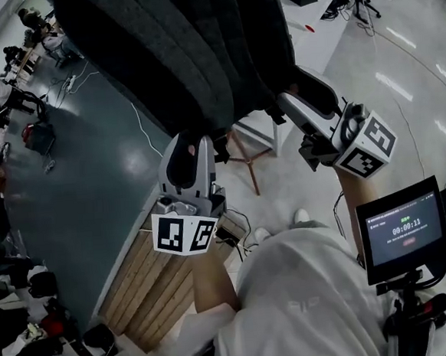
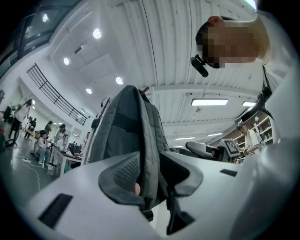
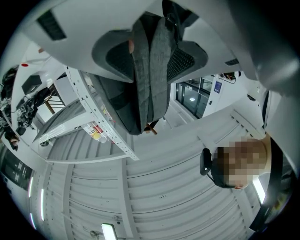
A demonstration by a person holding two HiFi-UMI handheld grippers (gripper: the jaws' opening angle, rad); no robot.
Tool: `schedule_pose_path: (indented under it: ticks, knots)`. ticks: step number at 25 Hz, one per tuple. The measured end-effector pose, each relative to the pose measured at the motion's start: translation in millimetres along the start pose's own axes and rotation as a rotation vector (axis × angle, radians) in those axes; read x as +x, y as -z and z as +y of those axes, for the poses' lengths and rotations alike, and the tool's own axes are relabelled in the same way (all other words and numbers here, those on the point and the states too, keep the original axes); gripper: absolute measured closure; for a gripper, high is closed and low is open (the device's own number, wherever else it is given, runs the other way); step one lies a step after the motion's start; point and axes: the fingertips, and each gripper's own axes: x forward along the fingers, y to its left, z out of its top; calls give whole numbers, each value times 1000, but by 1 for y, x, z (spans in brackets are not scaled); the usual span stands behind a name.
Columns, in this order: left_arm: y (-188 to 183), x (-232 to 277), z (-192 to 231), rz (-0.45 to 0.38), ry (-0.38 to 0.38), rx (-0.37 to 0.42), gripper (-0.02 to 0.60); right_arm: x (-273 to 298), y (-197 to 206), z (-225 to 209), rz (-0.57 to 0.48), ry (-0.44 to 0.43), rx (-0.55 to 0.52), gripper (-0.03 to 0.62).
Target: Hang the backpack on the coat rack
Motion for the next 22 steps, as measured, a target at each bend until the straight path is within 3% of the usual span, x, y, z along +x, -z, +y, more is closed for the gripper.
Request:
schedule_pose_path:
  ticks: [5, 6, 7, 10, 22]
  knots:
    - [12, 5, -10, 25, 34, -31, 449, -7, 18, 4, 43, 16, -4, 361]
    - [13, 5, -11, 29, 39, -34, 451, -8, 20, 3, 48, 29, -13, 385]
    - [15, 6, -13, 34, 43, -36, 451, -9, 21, 2, 50, 47, -24, 458]
    - [16, 7, -14, 42, 52, -43, 453, -12, 23, 1, 54, 76, -46, 506]
    - [18, 5, -13, 47, 54, -58, 465, -12, 28, 2, 63, 73, -25, 513]
